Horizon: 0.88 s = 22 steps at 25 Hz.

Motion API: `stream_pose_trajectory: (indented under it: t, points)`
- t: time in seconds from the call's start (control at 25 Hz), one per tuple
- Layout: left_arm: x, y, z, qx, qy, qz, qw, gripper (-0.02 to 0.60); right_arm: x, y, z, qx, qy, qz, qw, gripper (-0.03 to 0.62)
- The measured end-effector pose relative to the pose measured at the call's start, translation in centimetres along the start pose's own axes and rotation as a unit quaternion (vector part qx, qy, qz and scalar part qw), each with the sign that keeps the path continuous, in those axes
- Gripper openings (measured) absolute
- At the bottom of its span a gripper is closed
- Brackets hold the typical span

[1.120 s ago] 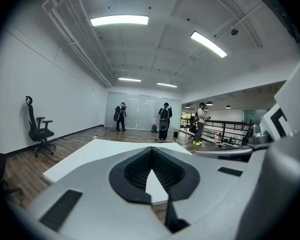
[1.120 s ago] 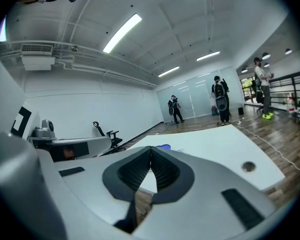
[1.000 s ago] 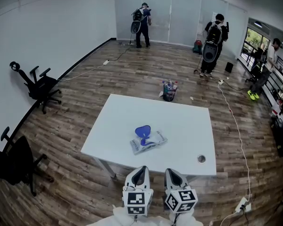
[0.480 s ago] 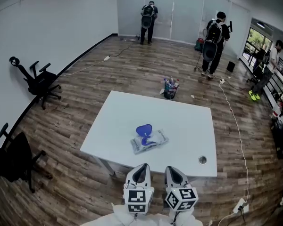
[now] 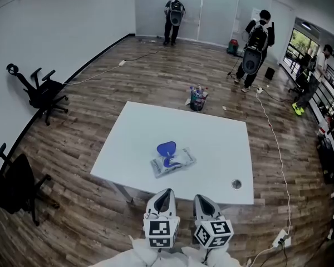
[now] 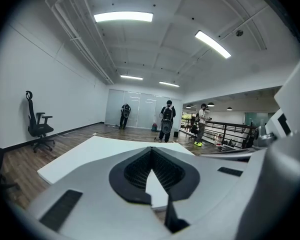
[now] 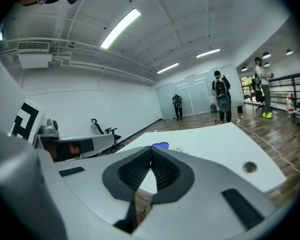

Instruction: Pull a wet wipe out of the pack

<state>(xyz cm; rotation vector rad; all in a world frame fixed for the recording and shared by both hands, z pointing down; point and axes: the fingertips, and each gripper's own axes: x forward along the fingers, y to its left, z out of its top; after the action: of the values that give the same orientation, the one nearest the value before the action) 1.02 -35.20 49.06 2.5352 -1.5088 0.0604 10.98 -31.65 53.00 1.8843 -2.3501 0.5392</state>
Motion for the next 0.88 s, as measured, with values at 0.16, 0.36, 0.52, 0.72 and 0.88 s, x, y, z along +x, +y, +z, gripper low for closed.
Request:
stream_pose_trajectory:
  t: [0.16,0.36,0.52,0.72,0.88]
  points:
    - [0.0,-0.3,-0.7,-0.010,0.007,0.006,0.9999,-0.002,-0.1,-0.1,-0.3,0.000,0.006,0.006,1.000,0.009]
    - [-0.3,-0.8,-0.1,-0.003,0.010,0.005,0.9999,-0.002,-0.1,0.0,0.3,-0.003,0.005,0.015,1.000,0.009]
    - [-0.3,-0.9,0.1,-0.006,0.009,0.011,0.9999,-0.002,0.5,-0.3,0.3,-0.013,0.009,0.018,1.000,0.009]
    - [-0.7,-0.9,-0.3,-0.004,0.014,0.020,0.9997,-0.002,2.1,-1.4,0.2,-0.028,0.000,0.005,1.000,0.009]
    - [-1.1,-0.5,-0.4,-0.001,0.014,0.028,0.9995,-0.001,4.3,-1.2,0.4,-0.032,-0.003,0.031,0.999,0.011]
